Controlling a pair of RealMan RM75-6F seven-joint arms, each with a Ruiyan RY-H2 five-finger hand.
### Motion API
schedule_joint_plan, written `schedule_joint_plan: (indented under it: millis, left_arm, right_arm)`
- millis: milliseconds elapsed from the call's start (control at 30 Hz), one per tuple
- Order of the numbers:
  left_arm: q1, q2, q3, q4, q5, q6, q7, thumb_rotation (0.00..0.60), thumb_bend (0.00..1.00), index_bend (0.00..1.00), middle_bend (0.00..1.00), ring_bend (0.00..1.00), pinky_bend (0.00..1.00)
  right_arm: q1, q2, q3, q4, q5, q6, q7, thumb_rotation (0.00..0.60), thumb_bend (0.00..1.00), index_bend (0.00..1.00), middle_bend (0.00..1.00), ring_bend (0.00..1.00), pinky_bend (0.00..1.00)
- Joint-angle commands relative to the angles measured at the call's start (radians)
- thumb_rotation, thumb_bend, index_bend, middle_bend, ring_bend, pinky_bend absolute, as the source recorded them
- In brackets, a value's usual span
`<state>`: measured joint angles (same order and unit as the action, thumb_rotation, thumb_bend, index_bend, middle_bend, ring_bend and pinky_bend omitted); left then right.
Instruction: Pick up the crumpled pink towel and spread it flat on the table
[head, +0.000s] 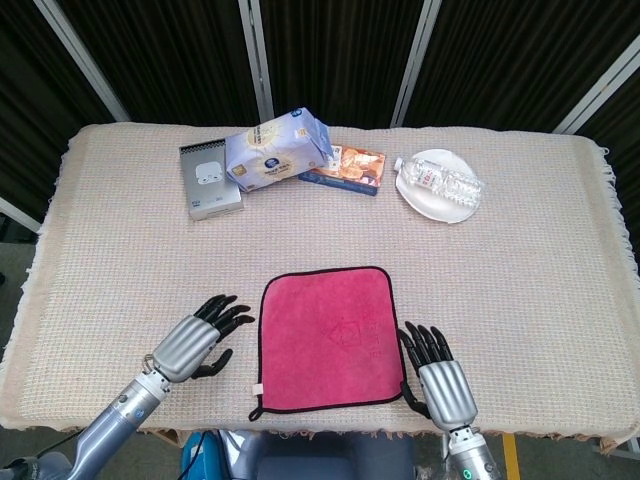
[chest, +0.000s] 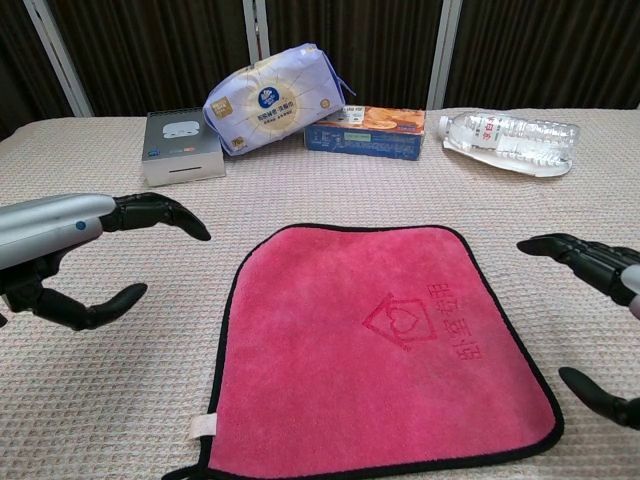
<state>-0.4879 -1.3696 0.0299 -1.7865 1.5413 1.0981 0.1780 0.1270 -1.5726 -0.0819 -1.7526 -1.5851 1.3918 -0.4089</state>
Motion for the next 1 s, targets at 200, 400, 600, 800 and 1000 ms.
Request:
schedule_joint_plan:
  millis: [200, 400, 600, 800, 1000]
  left_arm:
    - [-0.067, -0.059, -0.078, 0.090, -0.171, -0.098, 0.260, 0.600, 0.75, 0.16, 0.10, 0.00, 0.03]
    - [-0.112, -0.120, -0.120, 0.136, -0.281, -0.120, 0.429, 0.600, 0.76, 0.16, 0.10, 0.00, 0.03]
    - [-0.149, -0.196, -0.148, 0.177, -0.377, -0.130, 0.523, 0.600, 0.76, 0.16, 0.10, 0.00, 0.03]
    - [-0.180, -0.261, -0.152, 0.216, -0.424, -0.128, 0.587, 0.600, 0.76, 0.15, 0.10, 0.00, 0.03]
    - [-0.200, -0.308, -0.152, 0.248, -0.446, -0.118, 0.620, 0.600, 0.76, 0.15, 0.10, 0.00, 0.03]
  right_arm:
    - [0.010, 0.016, 0.015, 0.009, 0.004, -0.011, 0.034, 0.600, 0.41, 0.00, 0.00, 0.00, 0.00]
    - [0.022, 0.035, 0.035, 0.007, 0.007, -0.017, 0.061, 0.600, 0.41, 0.00, 0.00, 0.00, 0.00]
    - [0.035, 0.052, 0.051, 0.009, 0.017, -0.031, 0.094, 0.600, 0.41, 0.00, 0.00, 0.00, 0.00]
    - [0.042, 0.072, 0.064, 0.012, 0.024, -0.036, 0.128, 0.600, 0.41, 0.00, 0.00, 0.00, 0.00]
    - [0.048, 0.084, 0.068, 0.013, 0.026, -0.044, 0.147, 0.600, 0.41, 0.00, 0.00, 0.00, 0.00]
